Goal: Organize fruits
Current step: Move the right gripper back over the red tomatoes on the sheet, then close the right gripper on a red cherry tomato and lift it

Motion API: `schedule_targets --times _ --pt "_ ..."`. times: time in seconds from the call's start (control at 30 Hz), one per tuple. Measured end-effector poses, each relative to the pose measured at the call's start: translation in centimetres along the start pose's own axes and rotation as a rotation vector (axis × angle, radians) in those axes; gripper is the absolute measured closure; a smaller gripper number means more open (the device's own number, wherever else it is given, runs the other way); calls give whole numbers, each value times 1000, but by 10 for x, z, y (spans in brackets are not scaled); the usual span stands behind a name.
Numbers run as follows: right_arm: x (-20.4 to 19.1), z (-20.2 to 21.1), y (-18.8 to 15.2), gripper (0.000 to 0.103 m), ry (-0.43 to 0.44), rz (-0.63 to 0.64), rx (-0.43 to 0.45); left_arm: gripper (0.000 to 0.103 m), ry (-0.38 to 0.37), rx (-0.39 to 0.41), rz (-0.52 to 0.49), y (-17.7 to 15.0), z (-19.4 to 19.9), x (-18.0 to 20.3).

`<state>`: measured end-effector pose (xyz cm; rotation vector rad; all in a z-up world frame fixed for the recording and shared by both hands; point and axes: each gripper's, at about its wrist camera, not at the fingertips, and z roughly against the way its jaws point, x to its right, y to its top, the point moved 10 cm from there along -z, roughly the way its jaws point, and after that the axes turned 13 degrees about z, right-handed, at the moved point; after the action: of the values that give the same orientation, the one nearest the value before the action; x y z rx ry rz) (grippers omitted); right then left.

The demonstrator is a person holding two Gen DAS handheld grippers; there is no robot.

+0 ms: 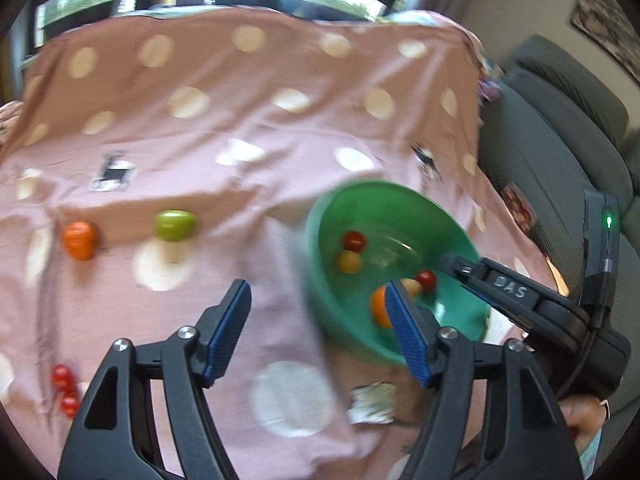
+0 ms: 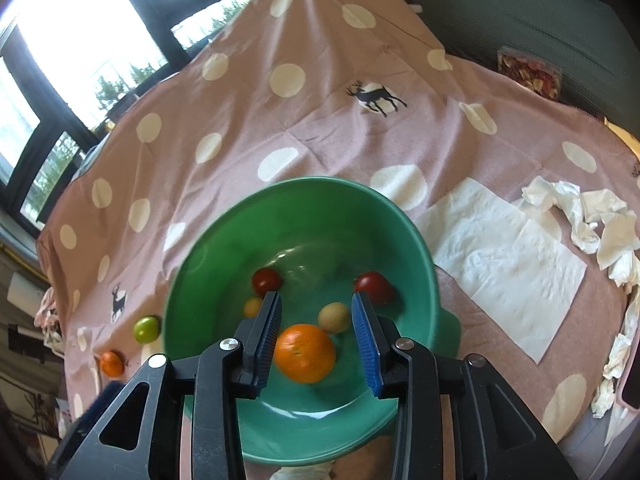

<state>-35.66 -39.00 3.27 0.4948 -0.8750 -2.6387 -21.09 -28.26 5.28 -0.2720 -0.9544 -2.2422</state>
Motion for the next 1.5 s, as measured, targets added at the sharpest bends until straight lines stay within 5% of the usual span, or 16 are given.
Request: schedule_targets --times 0.33,0.6,1.1,1.5 --pt "-58 7 0 58 103 126 6 26 169 179 248 19 75 -136" --pt "-138 5 -20 56 236 310 -41 26 213 213 459 24 94 -215" --pt "-295 -22 -124 56 606 591 -296 26 229 205 580 20 106 -260" --pt "-334 -54 -175 68 661 632 -471 28 241 192 624 17 109 -272"
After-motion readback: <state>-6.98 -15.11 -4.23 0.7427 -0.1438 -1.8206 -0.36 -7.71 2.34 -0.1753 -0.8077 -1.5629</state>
